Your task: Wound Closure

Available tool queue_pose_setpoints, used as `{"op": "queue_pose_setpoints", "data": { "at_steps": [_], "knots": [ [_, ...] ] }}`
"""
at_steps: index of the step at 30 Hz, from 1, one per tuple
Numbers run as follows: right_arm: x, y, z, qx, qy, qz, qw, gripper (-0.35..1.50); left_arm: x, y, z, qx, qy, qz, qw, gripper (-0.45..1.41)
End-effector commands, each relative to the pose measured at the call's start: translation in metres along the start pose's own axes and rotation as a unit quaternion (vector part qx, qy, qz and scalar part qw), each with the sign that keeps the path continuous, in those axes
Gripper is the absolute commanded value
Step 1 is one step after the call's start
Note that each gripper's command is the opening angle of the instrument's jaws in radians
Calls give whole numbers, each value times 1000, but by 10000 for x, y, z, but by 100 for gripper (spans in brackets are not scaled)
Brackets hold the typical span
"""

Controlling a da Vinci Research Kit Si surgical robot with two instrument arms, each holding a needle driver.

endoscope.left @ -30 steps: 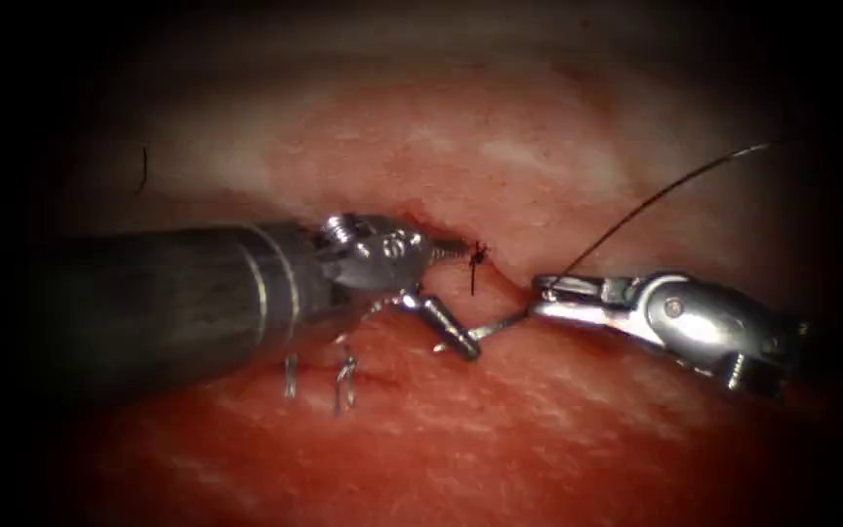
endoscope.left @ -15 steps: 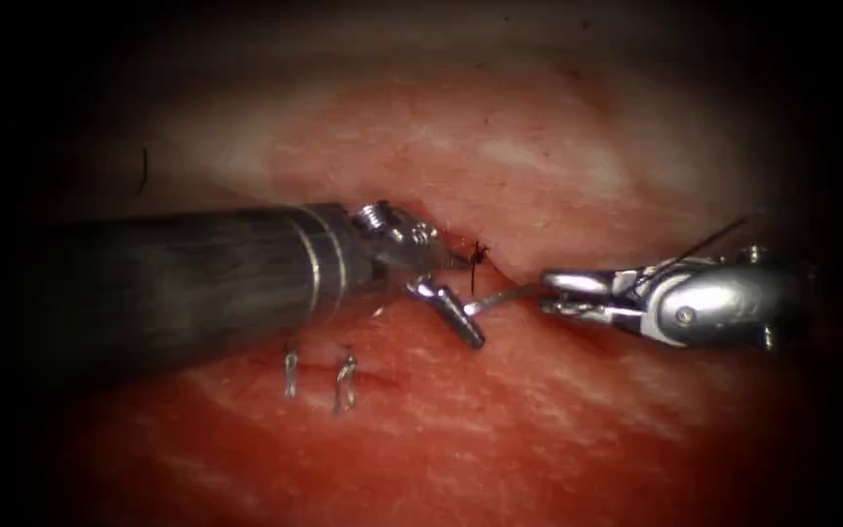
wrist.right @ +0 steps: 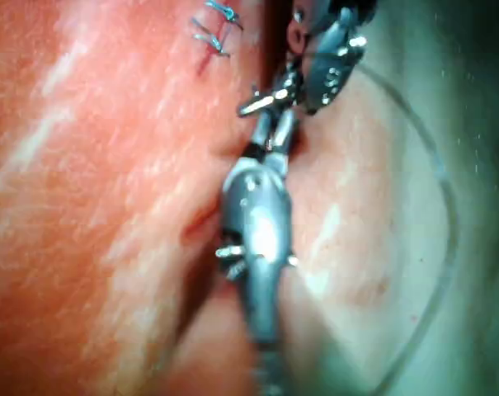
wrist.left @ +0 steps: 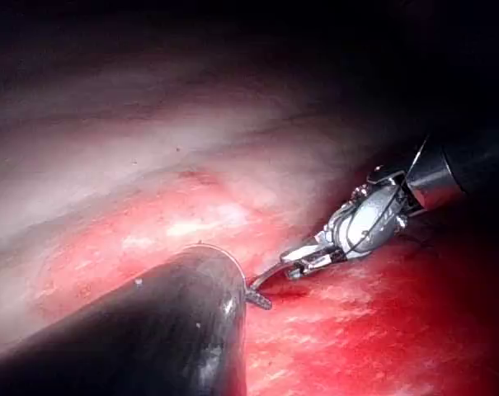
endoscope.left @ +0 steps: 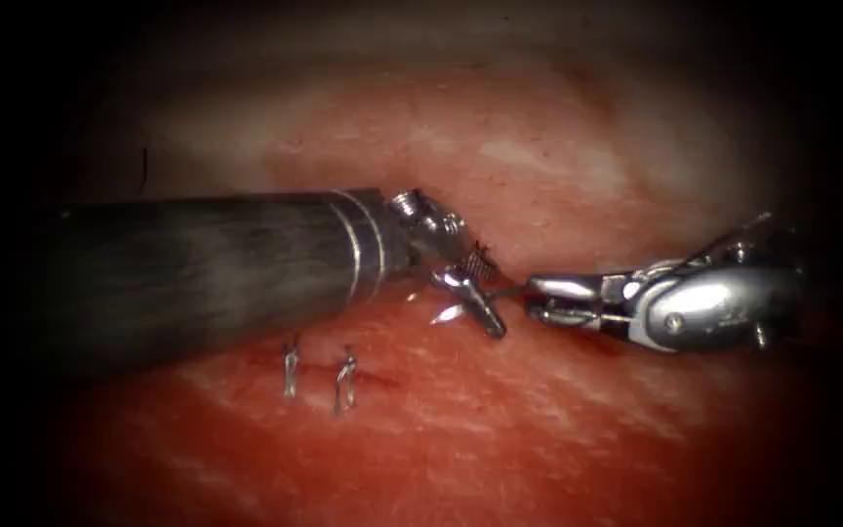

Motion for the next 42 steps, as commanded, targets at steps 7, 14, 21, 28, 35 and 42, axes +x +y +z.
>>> {"op": "queue_pose_setpoints", "data": {
  "at_steps": [7, 14, 21, 28, 35, 42],
  "knots": [
    [-6, -5, 13, 9, 2, -2, 1000, -35, -5, -21, 6, -8, -14, 4, 1000, -45],
    [-6, -1, 21, 3, -19, 0, 1000, 5, -6, -20, 7, -17, -20, 11, 1000, -45],
    [-6, 4, 24, -26, -45, 46, 998, 113, -3, -21, 4, -31, 48, 7, 998, -45],
    [-11, 18, 27, -96, -58, 83, 990, 131, 0, -20, 7, -29, 137, 9, 990, -45],
    [-12, 19, 32, -157, -78, 83, 981, 136, 0, -13, 10, -44, 221, -25, 974, -45],
    [0, 20, 37, -181, -94, 31, 978, 131, -11, 1, 27, -46, 247, -123, 960, -45]
  ]
}}
